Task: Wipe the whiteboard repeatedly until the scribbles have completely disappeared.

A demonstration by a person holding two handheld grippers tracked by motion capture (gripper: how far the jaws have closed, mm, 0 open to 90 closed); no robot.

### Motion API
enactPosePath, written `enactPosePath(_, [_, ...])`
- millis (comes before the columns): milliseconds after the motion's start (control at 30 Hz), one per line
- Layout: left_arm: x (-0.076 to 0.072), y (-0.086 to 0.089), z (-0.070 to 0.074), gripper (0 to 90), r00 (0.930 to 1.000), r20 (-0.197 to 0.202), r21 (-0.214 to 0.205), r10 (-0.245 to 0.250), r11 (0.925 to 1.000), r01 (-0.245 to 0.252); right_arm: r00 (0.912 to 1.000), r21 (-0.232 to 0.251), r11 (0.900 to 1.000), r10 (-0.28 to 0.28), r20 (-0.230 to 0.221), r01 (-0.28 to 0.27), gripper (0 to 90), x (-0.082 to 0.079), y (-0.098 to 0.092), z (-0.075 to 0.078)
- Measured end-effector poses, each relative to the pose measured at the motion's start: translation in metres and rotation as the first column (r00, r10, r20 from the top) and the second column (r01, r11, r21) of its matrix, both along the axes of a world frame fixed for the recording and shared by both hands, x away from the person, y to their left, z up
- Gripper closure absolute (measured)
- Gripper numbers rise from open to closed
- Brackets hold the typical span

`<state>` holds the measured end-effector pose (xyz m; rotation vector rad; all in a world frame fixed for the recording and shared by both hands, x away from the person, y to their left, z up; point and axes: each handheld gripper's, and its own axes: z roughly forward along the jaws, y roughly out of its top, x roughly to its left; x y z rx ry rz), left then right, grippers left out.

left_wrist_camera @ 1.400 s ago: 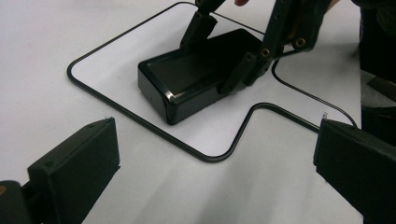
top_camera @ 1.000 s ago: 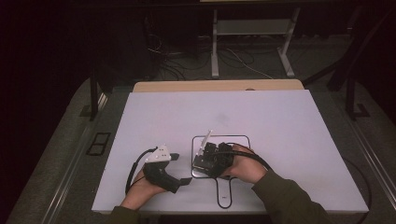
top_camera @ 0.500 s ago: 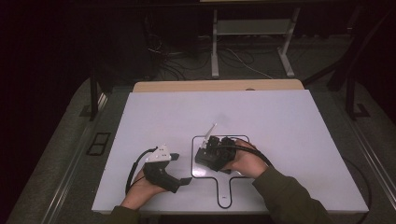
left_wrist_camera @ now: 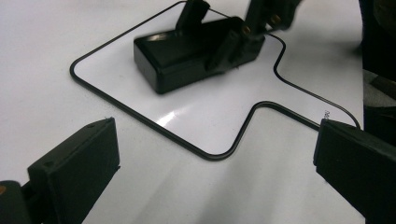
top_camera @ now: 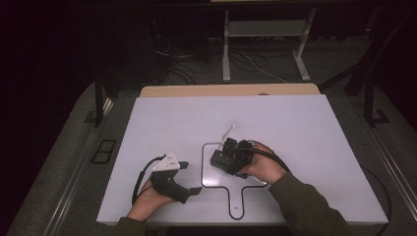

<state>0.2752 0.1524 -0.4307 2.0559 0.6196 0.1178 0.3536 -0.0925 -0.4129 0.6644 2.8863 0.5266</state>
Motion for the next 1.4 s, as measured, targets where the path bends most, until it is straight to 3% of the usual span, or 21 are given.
enactPosePath(200, [0.0,-0.001,0.0,0.0,1.0,-0.001,0.0,-0.001,1.0,0.001,0.9995,0.009,0.9995,-0.03,-0.001,0.03,38.8,0.005,-0.008,0.0])
enactPosePath(300, [0.0,0.0,0.0,0.0,1.0,-0.001,0.0,-0.001,1.0,0.001,0.9999,-0.001,1.0,-0.009,0.007,0.009,38.8,0.002,-0.005,0.0])
enactPosePath(500, [0.0,0.0,0.0,0.0,1.0,0.001,0.002,-0.003,1.0,0.003,0.9989,0.007,0.9991,0.041,-0.021,-0.041,38.7,-0.012,0.006,0.0])
enactPosePath(633, [0.0,0.0,0.0,0.0,1.0,0.002,0.002,-0.002,1.0,0.002,0.9986,0.008,0.9989,0.046,-0.027,-0.045,38.8,-0.013,0.006,0.0])
enactPosePath(900, [0.0,0.0,0.001,0.0,1.0,0.002,-0.002,-0.002,1.0,0.002,0.9997,0.007,1.0,-0.004,-0.022,0.004,38.7,-0.002,-0.015,0.0])
enactPosePath(1233, [0.0,0.001,0.001,0.0,1.0,0.003,-0.004,-0.001,1.0,0.001,0.9951,0.014,0.9956,-0.093,-0.035,0.093,38.8,0.012,-0.042,0.0])
enactPosePath(1400, [0.0,0.0,0.0,0.0,1.0,0.002,0.002,-0.003,1.0,0.003,0.9965,0.002,0.9969,-0.079,-0.026,0.079,38.7,0.007,-0.043,0.0])
